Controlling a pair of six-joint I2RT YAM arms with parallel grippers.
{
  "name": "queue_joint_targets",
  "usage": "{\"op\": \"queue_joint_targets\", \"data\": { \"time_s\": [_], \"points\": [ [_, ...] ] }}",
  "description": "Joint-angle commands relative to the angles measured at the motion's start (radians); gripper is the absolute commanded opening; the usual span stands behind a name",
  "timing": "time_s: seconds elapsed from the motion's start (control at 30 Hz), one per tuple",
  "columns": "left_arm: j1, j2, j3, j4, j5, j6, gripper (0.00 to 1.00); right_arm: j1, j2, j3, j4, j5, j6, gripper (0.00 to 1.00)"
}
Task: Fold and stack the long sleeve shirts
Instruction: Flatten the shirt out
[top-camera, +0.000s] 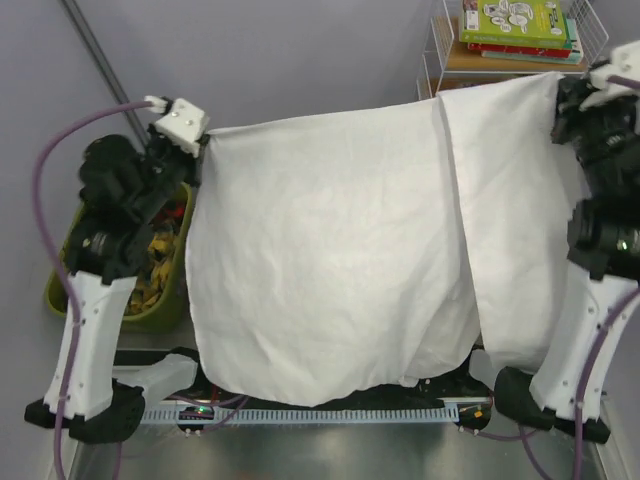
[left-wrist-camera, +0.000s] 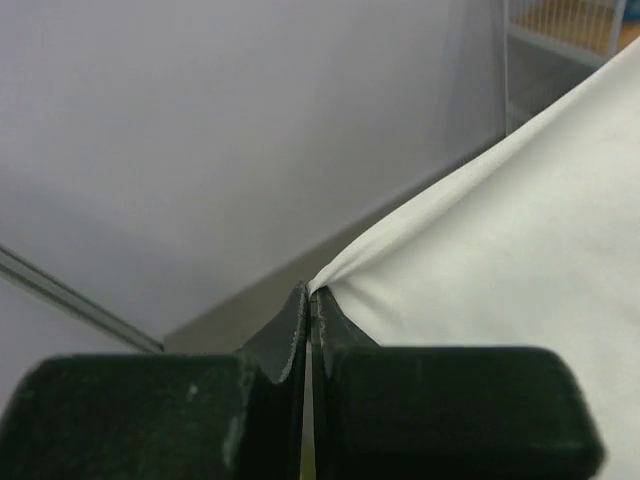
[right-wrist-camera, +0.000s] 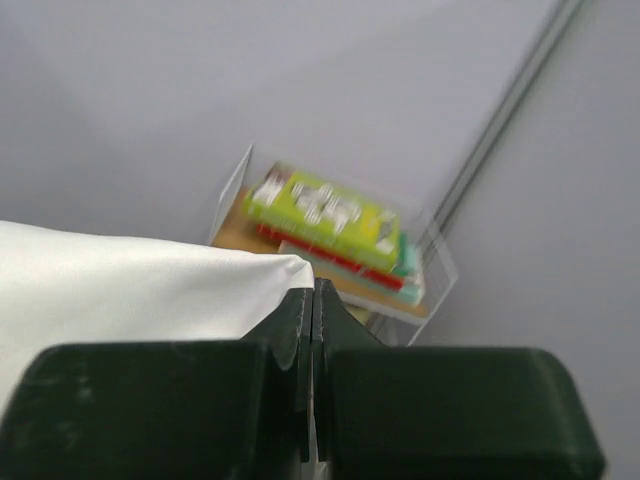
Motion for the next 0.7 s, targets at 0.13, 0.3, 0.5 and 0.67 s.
{"op": "queue_joint_targets", "data": {
  "time_s": [0.13, 0.3, 0.5, 0.67],
  "points": [
    [0.042, 0.267, -0.417, 0.172, -0.128, 0.156, 0.0, 0.146, 0.273, -0.411, -0.111, -0.028, -0.131, 0.01],
    [0.096, 0.57, -0.324, 0.108, -0.136, 0.162, 0.3, 0.257, 0.446, -0.383, -0.156, 0.138, -0.123, 0.49],
    [0.161, 0.58, -0.235, -0.034, -0.028, 0.127, 0.77, 0.048, 0.48, -0.209, -0.489, -0.01, -0.188, 0.74],
    [0.096, 0.444, -0.37, -0.171, 0.169, 0.183, 0.79, 0.003, 0.399, -0.385, -0.728, -0.119, -0.293, 0.73]
  ]
}}
